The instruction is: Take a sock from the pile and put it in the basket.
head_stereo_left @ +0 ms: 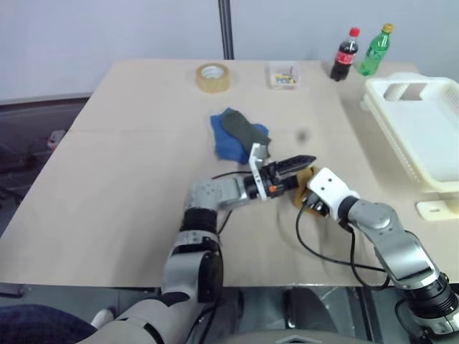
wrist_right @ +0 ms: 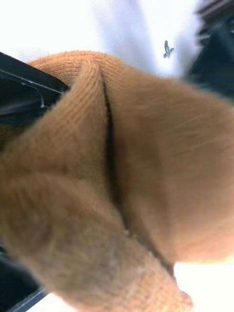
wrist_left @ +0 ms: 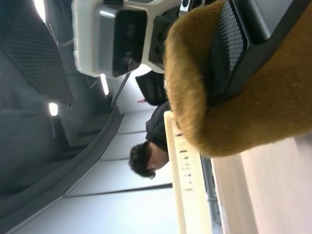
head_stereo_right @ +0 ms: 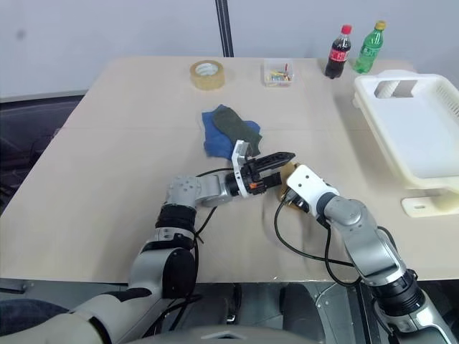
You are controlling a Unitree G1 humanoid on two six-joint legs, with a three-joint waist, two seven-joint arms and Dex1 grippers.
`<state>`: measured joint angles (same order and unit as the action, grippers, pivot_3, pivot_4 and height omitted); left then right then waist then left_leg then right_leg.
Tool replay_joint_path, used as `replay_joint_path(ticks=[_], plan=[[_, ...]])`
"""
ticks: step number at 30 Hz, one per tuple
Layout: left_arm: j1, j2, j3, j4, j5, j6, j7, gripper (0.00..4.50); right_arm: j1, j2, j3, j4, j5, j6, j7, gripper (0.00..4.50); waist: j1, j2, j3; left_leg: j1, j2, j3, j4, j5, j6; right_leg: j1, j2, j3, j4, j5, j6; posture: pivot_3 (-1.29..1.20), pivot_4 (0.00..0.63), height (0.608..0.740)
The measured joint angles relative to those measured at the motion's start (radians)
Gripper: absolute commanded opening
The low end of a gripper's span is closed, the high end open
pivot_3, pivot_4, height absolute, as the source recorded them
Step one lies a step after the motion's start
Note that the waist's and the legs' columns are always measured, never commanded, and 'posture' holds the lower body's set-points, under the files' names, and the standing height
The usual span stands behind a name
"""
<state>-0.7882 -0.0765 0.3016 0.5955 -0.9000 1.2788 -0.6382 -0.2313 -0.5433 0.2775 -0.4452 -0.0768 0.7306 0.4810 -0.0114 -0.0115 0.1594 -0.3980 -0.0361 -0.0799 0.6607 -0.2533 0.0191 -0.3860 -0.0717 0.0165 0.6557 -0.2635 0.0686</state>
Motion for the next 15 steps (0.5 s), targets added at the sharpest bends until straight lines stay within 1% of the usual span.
replay_joint_path(ticks=[9, 13, 14, 15], plan=[[-0.024, 0.003, -0.037, 0.029, 0.033, -0.003, -0.032, 4.46, 0.020, -0.007, -0.055, -0.059, 0.042, 0.037, 0.029, 2.55, 0.000, 0.000, 0.002, -0.001, 0.000, 0.000, -0.001, 0.000, 0.000, -0.001, 0.000, 0.000, 0.000, 0.000, 0.000, 0.00, 0.150, 0.738], [-0.033, 0.005, -0.047, 0.060, 0.056, -0.024, -0.044, 4.46, 0.032, -0.033, -0.101, -0.118, 0.094, 0.099, 0.069, 2.55, 0.001, 0.000, 0.003, -0.001, 0.000, 0.000, -0.001, 0.000, 0.000, -0.001, 0.000, 0.000, 0.000, 0.000, 0.000, 0.00, 0.150, 0.738], [-0.036, 0.005, -0.053, 0.072, 0.065, -0.031, -0.053, 4.46, 0.040, -0.059, -0.133, -0.159, 0.127, 0.131, 0.097, 2.55, 0.001, 0.000, 0.004, -0.001, 0.000, 0.000, -0.001, 0.000, 0.000, -0.001, 0.000, 0.000, 0.000, 0.000, 0.000, 0.00, 0.150, 0.738], [-0.036, 0.005, -0.054, 0.073, 0.067, -0.032, -0.055, 4.46, 0.040, -0.064, -0.137, -0.165, 0.130, 0.134, 0.101, 2.55, 0.000, 0.000, 0.004, -0.001, 0.000, 0.000, -0.001, 0.000, 0.000, -0.001, 0.000, 0.000, 0.000, 0.000, 0.000, 0.00, 0.150, 0.738]])
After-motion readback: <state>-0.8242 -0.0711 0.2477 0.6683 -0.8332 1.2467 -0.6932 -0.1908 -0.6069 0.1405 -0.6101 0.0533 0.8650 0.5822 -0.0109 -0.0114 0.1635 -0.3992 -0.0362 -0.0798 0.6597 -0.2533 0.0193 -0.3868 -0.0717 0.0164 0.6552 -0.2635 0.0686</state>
